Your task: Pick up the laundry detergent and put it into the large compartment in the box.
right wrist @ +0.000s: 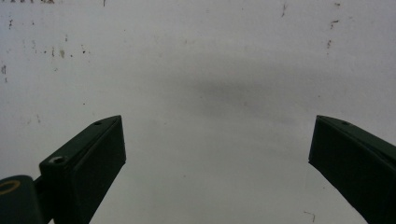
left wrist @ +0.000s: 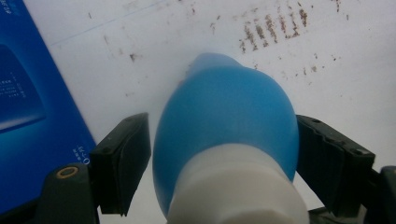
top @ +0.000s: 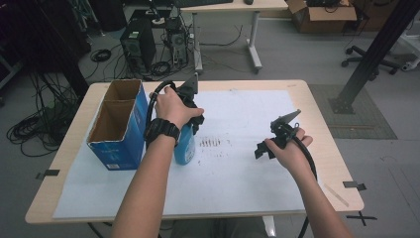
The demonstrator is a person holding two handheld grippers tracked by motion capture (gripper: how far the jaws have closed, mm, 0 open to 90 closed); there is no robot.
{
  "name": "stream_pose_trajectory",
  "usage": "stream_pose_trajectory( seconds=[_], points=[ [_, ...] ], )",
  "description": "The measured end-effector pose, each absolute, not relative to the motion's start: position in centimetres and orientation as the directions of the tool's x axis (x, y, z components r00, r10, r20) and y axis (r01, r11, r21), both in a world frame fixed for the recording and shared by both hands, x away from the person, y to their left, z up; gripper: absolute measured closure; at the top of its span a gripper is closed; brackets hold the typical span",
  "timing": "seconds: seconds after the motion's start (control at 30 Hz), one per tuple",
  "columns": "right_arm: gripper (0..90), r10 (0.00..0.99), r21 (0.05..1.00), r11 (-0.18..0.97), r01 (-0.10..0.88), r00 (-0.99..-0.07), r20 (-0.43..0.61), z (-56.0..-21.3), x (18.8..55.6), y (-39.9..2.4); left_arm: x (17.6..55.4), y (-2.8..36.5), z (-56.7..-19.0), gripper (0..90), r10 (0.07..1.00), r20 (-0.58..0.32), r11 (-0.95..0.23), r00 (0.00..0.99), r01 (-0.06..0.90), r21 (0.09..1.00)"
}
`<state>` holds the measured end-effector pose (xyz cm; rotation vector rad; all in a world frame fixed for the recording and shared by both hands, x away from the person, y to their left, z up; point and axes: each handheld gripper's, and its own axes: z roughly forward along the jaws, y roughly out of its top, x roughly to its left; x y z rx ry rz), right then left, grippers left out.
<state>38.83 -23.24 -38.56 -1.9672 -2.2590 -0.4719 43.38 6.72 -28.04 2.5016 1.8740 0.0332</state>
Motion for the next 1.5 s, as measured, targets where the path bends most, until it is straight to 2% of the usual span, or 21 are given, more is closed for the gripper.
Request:
stream_pose_trajectory(
  seconds=[0.43, 1.03, 1.5],
  points=[
    [3.9, 0.945, 0.158, 0.115, 0.981, -0.157, 0.286, -38.77, 38.74, -23.21, 43.31, 6.65, -28.07, 22.5, 0.959, 0.017, -0.283, 0.283, 0.959, 0.027],
    [3.9, 0.945, 0.157, 0.107, 0.982, -0.150, 0.291, -38.86, 38.70, -23.35, 43.33, 6.52, -27.99, 27.4, 0.957, 0.032, -0.289, 0.289, 0.957, 0.021],
    [3.9, 0.946, 0.161, 0.104, 0.981, -0.148, 0.290, -38.74, 38.59, -23.50, 43.32, 6.33, -27.87, 35.6, 0.953, 0.039, -0.302, 0.302, 0.953, 0.019]
  ],
)
